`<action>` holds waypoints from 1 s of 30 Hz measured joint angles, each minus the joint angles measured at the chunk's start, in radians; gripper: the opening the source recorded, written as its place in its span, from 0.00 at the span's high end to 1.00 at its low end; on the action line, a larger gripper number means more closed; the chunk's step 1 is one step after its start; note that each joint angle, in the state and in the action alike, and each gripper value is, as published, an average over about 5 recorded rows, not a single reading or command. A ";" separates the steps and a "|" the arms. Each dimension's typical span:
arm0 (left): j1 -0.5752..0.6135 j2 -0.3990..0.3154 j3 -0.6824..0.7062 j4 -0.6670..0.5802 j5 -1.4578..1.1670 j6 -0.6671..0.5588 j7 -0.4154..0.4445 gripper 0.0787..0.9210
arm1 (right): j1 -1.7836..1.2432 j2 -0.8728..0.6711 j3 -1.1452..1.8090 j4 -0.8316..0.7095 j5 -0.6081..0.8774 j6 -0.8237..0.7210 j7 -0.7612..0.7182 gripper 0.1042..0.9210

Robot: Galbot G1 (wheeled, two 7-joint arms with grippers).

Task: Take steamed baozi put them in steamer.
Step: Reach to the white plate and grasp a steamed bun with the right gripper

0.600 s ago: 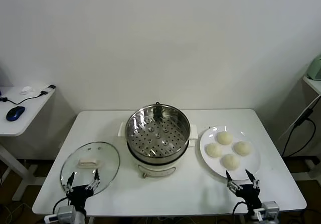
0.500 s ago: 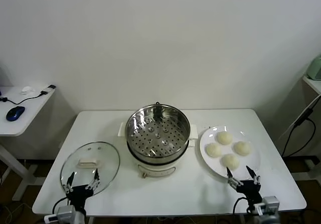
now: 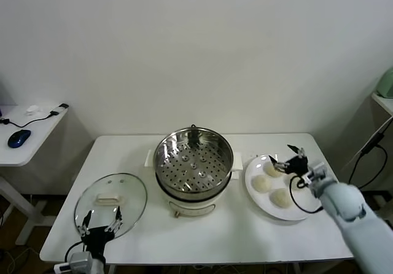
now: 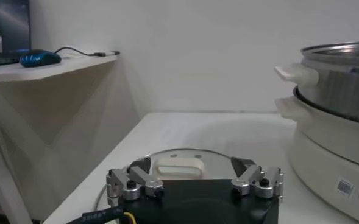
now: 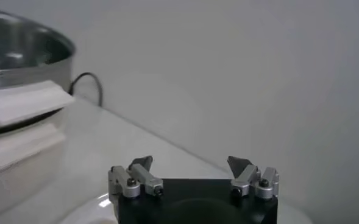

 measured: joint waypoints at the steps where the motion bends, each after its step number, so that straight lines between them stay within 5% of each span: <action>1: 0.001 0.000 0.001 0.001 0.000 -0.001 0.000 0.12 | 0.063 -0.014 -0.059 -0.035 -0.017 0.029 -0.062 0.12; 12: 0.008 -0.008 0.008 0.012 -0.003 -0.008 0.006 0.12 | 0.683 -0.012 -0.740 -0.373 -0.106 0.228 -0.521 0.12; 30: -0.004 -0.007 0.005 0.039 -0.016 -0.017 0.017 0.12 | 0.823 0.227 -1.009 -0.730 -0.111 0.227 -0.550 0.12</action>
